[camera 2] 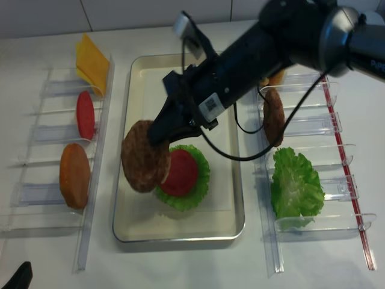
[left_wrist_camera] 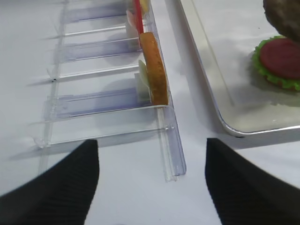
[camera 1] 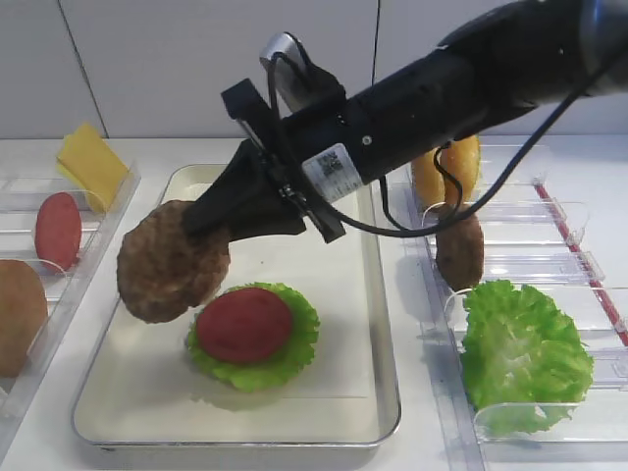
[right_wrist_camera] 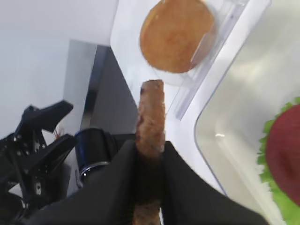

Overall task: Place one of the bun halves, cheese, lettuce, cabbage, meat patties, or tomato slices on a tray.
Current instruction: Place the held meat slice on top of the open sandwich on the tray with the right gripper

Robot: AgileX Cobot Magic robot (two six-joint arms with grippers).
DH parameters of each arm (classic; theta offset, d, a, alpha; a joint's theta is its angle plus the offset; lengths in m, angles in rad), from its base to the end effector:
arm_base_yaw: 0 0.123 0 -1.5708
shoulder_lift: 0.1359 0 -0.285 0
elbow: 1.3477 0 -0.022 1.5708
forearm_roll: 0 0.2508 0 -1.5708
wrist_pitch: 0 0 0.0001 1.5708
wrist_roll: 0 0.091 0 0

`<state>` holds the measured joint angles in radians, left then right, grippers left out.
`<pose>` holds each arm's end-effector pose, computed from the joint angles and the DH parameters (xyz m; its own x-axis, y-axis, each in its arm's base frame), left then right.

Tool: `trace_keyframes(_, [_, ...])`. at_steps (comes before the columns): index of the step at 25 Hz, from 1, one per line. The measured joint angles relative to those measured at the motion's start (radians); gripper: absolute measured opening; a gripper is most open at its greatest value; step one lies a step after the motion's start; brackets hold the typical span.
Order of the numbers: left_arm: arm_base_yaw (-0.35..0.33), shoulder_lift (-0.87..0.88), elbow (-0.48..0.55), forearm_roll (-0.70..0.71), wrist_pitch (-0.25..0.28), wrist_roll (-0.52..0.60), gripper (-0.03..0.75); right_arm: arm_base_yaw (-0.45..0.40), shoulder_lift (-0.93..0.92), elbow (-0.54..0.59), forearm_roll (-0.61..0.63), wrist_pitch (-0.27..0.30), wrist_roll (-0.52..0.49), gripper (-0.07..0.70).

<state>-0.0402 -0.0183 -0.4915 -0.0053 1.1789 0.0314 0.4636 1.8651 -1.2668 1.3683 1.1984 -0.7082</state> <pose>-0.0120 0.0000 0.2655 -0.5476 0.0514 -0.8351 0.0604 0.9979 0.0218 0.2928 0.2392 0.2475 -0.9176 -0.3023 -0.2582 -0.3400 0.2600 0.9038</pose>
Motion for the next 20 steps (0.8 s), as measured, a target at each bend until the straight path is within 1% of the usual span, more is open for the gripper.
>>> trace_keyframes(4, [0.000,0.000,0.000,0.000,0.000,0.000,0.440,-0.061,0.000,0.077,0.057,-0.017,-0.054,0.140])
trace_keyframes(7, [0.000,0.000,0.000,0.000,0.000,0.000,0.440,-0.087,0.000,0.125,0.100,-0.029,-0.103,0.140])
trace_keyframes(13, [0.000,0.000,0.000,0.000,0.000,0.000,0.440,-0.089,0.000,0.167,0.106,-0.033,-0.141,0.140])
trace_keyframes(20, [0.000,0.000,0.000,0.000,0.000,0.000,0.440,-0.089,0.000,0.167,0.095,-0.035,-0.149,0.140])
